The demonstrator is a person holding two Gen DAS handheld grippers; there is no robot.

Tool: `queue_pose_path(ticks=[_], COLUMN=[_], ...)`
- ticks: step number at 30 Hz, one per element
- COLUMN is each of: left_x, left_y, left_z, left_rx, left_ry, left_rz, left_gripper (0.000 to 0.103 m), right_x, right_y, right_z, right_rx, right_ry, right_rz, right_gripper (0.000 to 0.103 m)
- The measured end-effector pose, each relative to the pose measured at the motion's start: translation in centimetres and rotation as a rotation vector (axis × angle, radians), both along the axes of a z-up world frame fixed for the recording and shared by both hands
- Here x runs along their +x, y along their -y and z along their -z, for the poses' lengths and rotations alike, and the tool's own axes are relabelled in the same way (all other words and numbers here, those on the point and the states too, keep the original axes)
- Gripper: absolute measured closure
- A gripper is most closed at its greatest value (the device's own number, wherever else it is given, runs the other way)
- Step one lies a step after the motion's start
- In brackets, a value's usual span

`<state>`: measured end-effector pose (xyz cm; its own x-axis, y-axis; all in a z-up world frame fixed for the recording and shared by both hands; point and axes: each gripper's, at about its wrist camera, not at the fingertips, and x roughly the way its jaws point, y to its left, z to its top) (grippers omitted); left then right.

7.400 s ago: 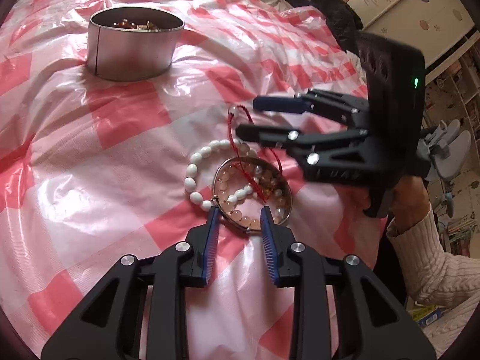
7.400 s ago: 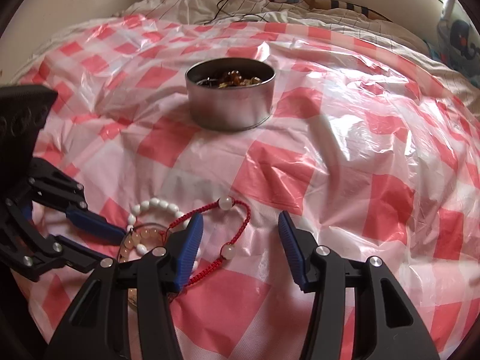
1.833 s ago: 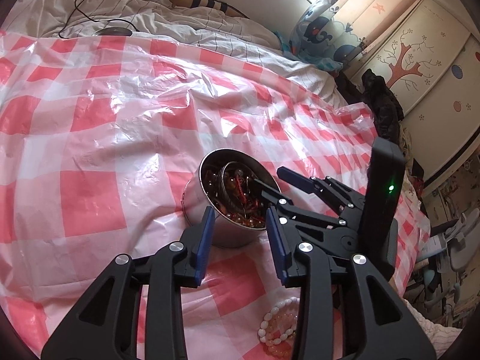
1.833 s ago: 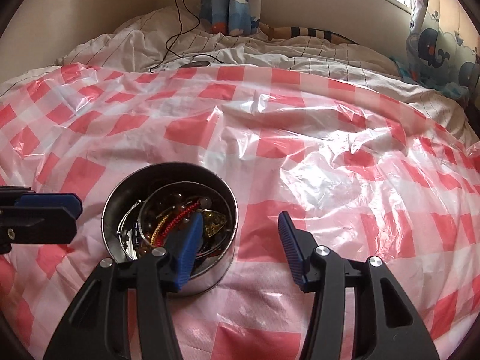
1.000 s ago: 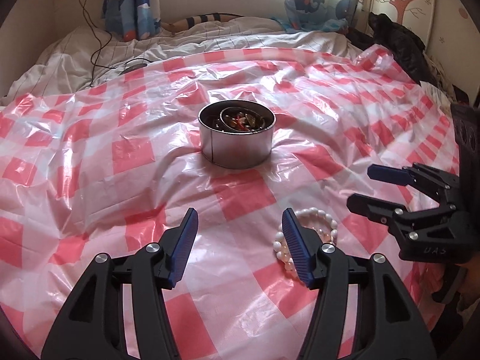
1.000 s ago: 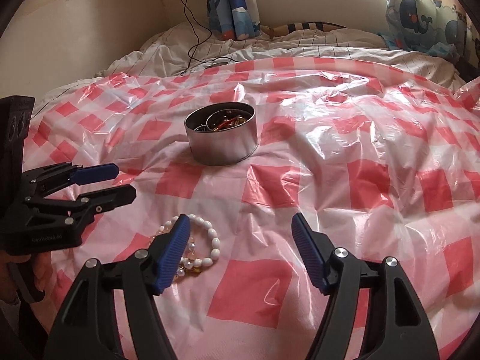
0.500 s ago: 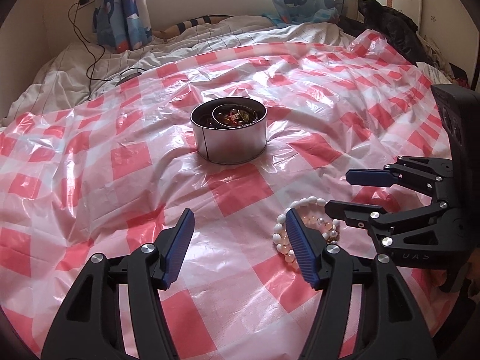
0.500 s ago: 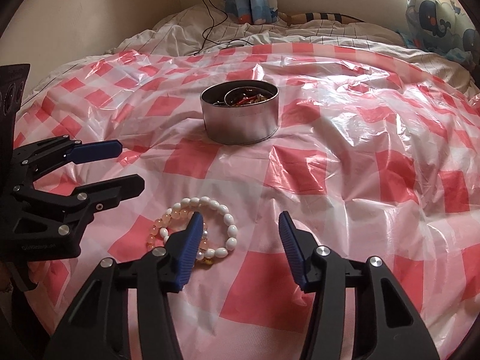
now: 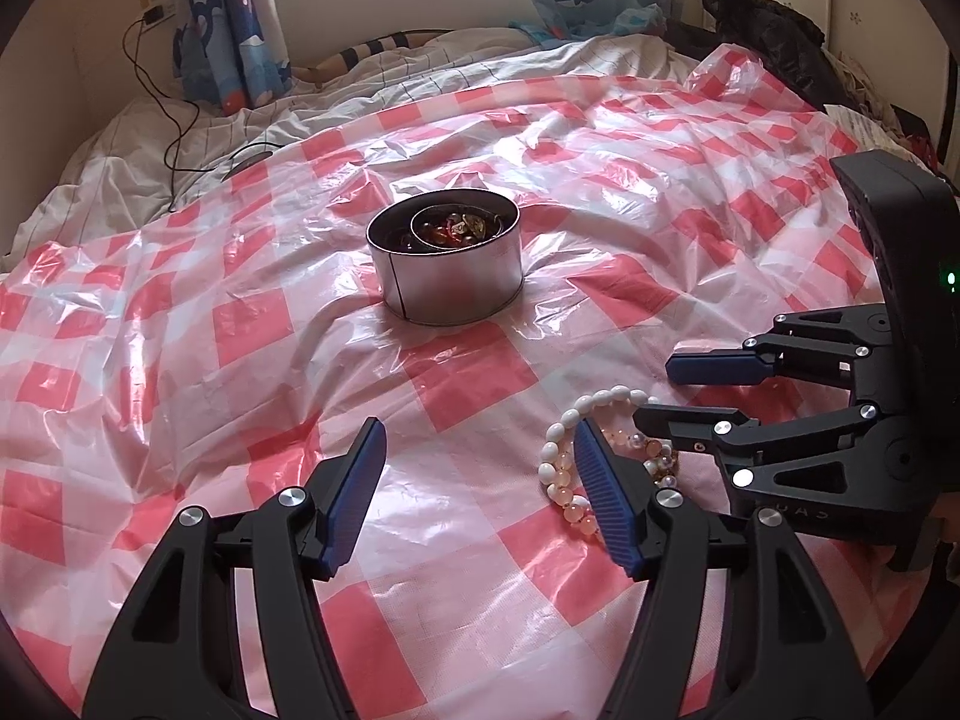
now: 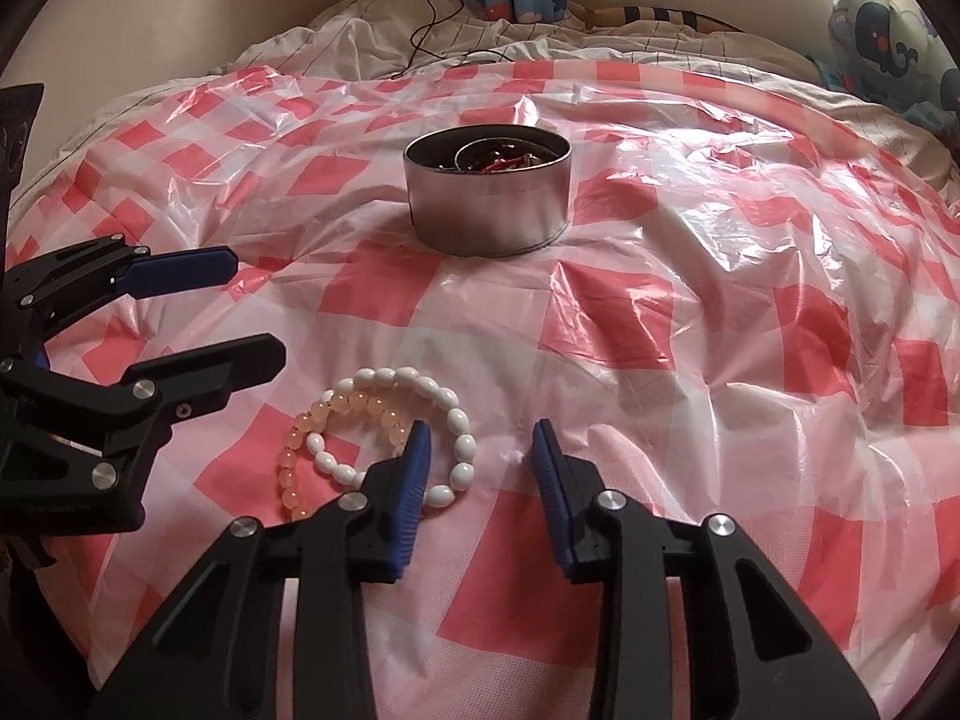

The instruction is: Organize jewelry

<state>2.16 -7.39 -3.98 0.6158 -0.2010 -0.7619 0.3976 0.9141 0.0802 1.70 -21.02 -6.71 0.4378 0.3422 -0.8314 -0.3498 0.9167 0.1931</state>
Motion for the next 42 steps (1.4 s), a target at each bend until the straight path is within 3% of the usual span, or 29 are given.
queue_pose_path(ticks=[1,5,20,27,31,37,42], left_x=[0.0,0.1,0.3,1.9,2.4,2.5,2.3], left_y=[0.0,-0.1,-0.1,-3.0,-4.0,-2.6,0.9], left_z=[0.0,0.3,0.9,1.3,1.8,2.5,3.4], left_rx=[0.000,0.002,0.010,-0.265,-0.371,-0.353,-0.281], left_ry=[0.000,0.003,-0.015,-0.159,-0.218,-0.231,-0.228], left_rz=[-0.003,-0.002,0.014,-0.017,-0.029,0.008,0.093], left_gripper=[0.040,0.036,0.034,0.033,0.034,0.034,0.033], right_x=[0.0,-0.2,0.3,0.9,0.9,1.0,1.1], right_y=[-0.1,0.0,2.4,3.9,4.3,5.0,5.0], right_z=[0.0,-0.1,-1.7,-1.1,-1.3,-1.7,-1.6], right_rx=[-0.001,0.006,0.043,0.075,0.107,0.118,0.115], right_ry=[-0.003,0.001,0.044,-0.005,-0.001,0.014,0.009], right_rz=[-0.004,-0.010,0.067,0.118,0.127,0.153,0.153], right_gripper=[0.083,0.095,0.095,0.095,0.095,0.095,0.095])
